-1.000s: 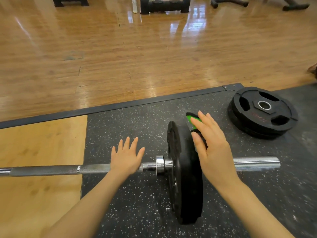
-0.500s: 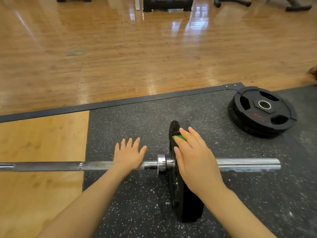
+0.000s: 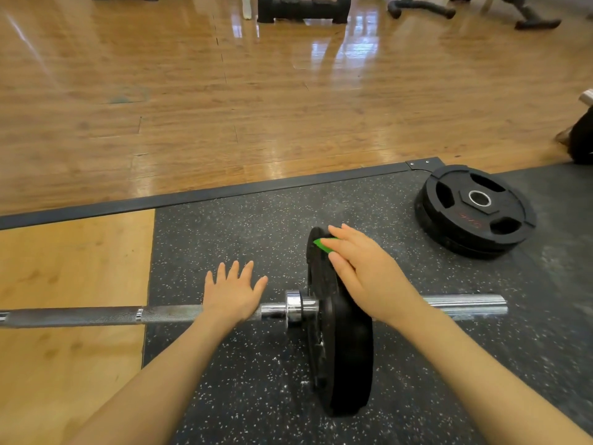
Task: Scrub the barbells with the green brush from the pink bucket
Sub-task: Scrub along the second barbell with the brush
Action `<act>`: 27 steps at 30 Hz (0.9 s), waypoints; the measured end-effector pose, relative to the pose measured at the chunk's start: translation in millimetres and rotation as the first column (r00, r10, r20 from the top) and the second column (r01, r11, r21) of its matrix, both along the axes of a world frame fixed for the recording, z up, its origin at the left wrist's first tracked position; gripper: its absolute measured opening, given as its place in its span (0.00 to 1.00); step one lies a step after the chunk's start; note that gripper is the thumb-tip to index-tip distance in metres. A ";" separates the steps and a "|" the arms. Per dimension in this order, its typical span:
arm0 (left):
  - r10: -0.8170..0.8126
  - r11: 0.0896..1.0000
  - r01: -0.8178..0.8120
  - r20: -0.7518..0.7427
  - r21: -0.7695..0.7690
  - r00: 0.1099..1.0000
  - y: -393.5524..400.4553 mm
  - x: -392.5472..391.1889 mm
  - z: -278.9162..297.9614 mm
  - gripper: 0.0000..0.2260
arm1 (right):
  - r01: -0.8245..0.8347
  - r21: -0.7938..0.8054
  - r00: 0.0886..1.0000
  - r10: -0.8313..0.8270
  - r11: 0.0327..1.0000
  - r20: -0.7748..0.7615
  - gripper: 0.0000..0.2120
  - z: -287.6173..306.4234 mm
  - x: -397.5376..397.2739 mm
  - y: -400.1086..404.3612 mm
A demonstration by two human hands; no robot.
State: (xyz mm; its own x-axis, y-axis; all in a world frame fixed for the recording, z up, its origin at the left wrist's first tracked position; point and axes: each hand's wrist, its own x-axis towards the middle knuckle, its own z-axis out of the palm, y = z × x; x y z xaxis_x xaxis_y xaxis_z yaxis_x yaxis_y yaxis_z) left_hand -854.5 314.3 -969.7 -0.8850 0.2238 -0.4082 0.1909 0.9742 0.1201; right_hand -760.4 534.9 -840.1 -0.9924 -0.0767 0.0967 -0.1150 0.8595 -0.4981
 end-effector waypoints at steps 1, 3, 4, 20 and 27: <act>0.002 1.000 -0.002 -0.015 0.003 1.000 0.0 0.4 -0.1 0.30 | -0.013 -0.027 1.000 0.014 1.000 0.015 0.22 0.9 -3.7 4.1; 0.014 1.000 -0.014 -0.028 0.015 1.000 -0.2 0.3 0.2 0.29 | -0.094 -0.025 0.995 0.094 0.995 0.018 0.21 2.2 -2.4 8.0; 0.018 1.000 -0.018 -0.028 0.020 0.999 0.0 0.2 0.2 0.29 | -0.164 0.005 0.986 0.164 0.986 0.009 0.21 3.0 2.4 9.3; -0.026 0.998 0.031 -0.091 0.051 0.996 -1.4 3.5 -2.6 0.29 | -0.237 -0.196 0.968 0.249 0.951 0.034 0.17 -6.8 -36.4 40.2; -0.054 0.998 0.057 -0.123 0.024 0.991 -2.1 7.3 -7.0 0.29 | -0.371 -0.207 0.928 0.372 0.905 -0.034 0.17 -11.1 -25.8 46.0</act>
